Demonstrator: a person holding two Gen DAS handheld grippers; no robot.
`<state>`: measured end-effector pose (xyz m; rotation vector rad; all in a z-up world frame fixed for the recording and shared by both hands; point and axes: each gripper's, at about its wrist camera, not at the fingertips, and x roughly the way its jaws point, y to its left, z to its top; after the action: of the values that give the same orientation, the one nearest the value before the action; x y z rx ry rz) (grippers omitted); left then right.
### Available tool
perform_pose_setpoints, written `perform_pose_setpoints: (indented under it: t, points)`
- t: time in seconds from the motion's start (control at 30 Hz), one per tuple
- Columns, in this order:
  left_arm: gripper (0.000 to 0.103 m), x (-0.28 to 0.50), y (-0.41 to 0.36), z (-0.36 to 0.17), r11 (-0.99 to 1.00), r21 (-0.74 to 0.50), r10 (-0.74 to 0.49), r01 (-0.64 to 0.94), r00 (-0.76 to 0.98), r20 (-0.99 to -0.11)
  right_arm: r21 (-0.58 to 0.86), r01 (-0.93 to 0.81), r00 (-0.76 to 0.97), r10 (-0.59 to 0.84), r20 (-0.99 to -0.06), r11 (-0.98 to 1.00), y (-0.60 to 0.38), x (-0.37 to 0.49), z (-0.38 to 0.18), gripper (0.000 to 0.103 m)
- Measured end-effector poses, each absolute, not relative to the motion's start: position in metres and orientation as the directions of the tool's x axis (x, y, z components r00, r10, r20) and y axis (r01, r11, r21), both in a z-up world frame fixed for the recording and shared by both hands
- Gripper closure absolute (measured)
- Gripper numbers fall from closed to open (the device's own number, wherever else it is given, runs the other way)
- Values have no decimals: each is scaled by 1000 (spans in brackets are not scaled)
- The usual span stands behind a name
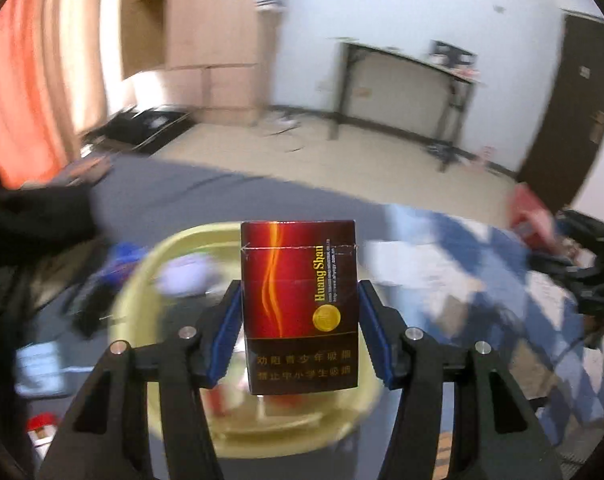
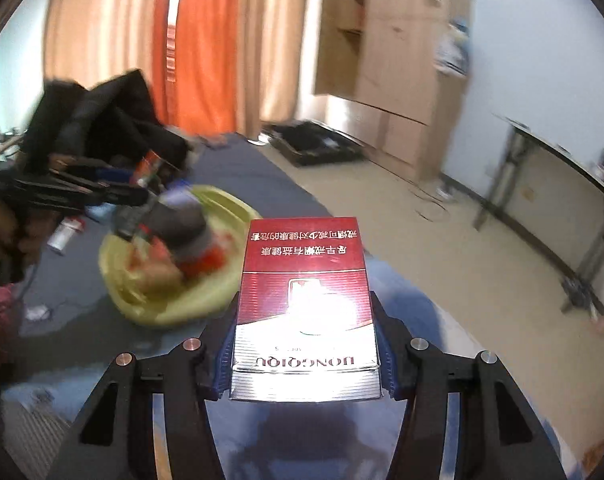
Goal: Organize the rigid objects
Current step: 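Carry both boxes over the yellow tray and open both tools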
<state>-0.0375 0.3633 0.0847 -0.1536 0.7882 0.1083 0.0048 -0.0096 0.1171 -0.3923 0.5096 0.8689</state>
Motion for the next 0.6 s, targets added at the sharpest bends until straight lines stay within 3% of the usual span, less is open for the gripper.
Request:
perform_pose_setpoints:
  t: [0.1, 0.37, 0.6]
  points:
    - [46, -49, 405, 76, 967, -70, 115, -246, 664, -739, -102, -857, 459, 659, -595, 505, 45, -2, 126, 48]
    - [46, -86, 426, 27, 947, -112, 101, -301, 609, -787, -63, -910, 348, 672, -654, 410, 158, 9, 116, 48]
    - [46, -84, 423, 2, 938, -156, 62, -308, 595, -801, -168, -920, 360, 596, -718, 354, 236, 8, 122, 48]
